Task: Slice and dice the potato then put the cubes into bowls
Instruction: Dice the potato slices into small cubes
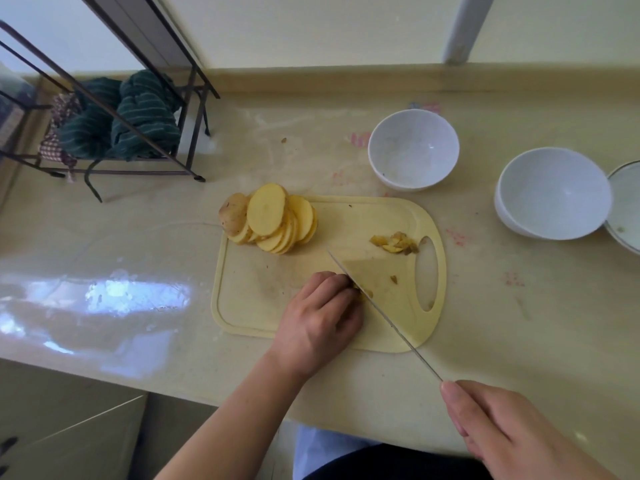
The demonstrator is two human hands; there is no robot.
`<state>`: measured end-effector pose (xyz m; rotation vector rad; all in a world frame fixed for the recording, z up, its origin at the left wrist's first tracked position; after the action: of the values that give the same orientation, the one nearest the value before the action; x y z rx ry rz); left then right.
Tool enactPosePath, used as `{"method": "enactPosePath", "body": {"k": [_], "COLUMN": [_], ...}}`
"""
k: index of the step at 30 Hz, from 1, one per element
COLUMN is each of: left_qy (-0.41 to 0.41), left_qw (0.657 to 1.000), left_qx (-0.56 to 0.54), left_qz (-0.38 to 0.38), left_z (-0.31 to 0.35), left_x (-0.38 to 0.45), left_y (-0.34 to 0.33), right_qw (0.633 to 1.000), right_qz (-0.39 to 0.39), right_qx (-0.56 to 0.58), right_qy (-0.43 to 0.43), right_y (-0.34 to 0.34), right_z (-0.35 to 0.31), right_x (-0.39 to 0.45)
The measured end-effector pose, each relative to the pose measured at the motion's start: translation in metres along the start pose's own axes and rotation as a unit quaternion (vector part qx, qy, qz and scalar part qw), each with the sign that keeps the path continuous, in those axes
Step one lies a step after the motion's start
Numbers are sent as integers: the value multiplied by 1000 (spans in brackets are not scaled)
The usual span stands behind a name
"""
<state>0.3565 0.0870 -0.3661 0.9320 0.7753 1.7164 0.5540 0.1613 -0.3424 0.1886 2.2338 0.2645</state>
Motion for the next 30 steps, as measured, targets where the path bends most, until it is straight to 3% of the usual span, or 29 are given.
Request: {"method": "enactPosePath", "body": {"k": [5, 19, 30], "left_qy": [3, -2, -4], "left_qw": [1000, 1000, 1000], "left_qx": [-6, -11, -24], "left_qz": [1, 9, 2], "left_z": [1, 0, -2], "left_x": [1, -8, -8], "left_y": [-1, 7, 3], "right_qw": [1000, 994, 998], "right_qz": [11, -31, -16], "right_qx": [-11, 100, 39], "right_qy": [0, 18, 37], "right_y": [-1, 3, -7], "right_z": [1, -12, -8], "right_x": [8, 25, 17]}}
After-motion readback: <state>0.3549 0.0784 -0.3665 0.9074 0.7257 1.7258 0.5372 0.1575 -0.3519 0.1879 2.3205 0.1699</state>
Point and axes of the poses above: each hand's wrist, its own x-axis towards the middle knuckle, its own y-axis out of the back of the hand, z = x × y, the point moved 8 cm from there along x, towards the middle knuckle, and after that the axes turned 11 degrees about -z, right-handed, at the moved point
